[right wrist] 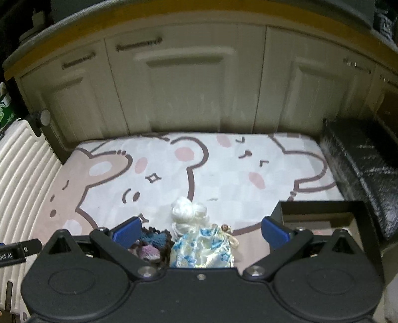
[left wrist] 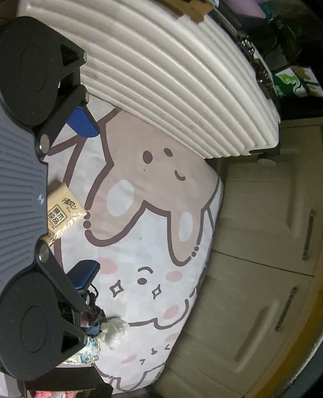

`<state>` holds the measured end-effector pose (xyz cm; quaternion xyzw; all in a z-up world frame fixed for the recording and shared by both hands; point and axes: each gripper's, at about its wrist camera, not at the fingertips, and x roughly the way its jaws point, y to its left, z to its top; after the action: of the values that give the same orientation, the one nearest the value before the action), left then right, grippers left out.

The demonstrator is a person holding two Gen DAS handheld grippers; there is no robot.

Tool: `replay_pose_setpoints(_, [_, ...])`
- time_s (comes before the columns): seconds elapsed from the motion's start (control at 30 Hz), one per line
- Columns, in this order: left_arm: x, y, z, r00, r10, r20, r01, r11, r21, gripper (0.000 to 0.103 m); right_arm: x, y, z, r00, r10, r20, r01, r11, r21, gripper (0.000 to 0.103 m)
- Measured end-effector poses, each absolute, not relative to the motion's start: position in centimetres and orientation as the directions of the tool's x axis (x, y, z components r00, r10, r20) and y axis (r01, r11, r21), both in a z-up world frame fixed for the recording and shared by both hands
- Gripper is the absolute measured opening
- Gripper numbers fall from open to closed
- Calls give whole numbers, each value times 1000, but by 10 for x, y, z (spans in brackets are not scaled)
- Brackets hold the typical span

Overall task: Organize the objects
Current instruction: 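Grasp the yellow tissue pack with the left tool while the right tool grasps the blue floral pouch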

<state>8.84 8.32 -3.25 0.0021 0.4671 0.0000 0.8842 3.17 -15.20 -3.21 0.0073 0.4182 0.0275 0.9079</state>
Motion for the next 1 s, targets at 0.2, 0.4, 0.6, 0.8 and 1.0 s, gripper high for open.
replay_pose_setpoints(0.2, [101, 82, -48, 565, -33, -825, 57, 998, 0, 103, 39, -168, -57, 605, 106, -789, -20, 993, 118, 103])
replay_pose_setpoints(0.4, [113, 74, -65, 557, -73, -827, 134, 991, 3, 103, 44, -170, -74, 564, 137, -814, -37, 989, 141, 97])
replay_pose_setpoints(0.6, [120, 64, -86, 530, -99, -842, 215, 976, 20, 103, 52, -168, -90, 522, 155, -838, -62, 988, 144, 97])
replay_pose_setpoints(0.8, [126, 63, -101, 518, -122, -847, 251, 968, 14, 103, 59, -171, -102, 503, 145, -852, -72, 989, 126, 97])
replay_pose_setpoints(1.0, [129, 59, -113, 497, -146, -855, 291, 957, 6, 103, 65, -170, -110, 493, 160, -855, -84, 987, 136, 97])
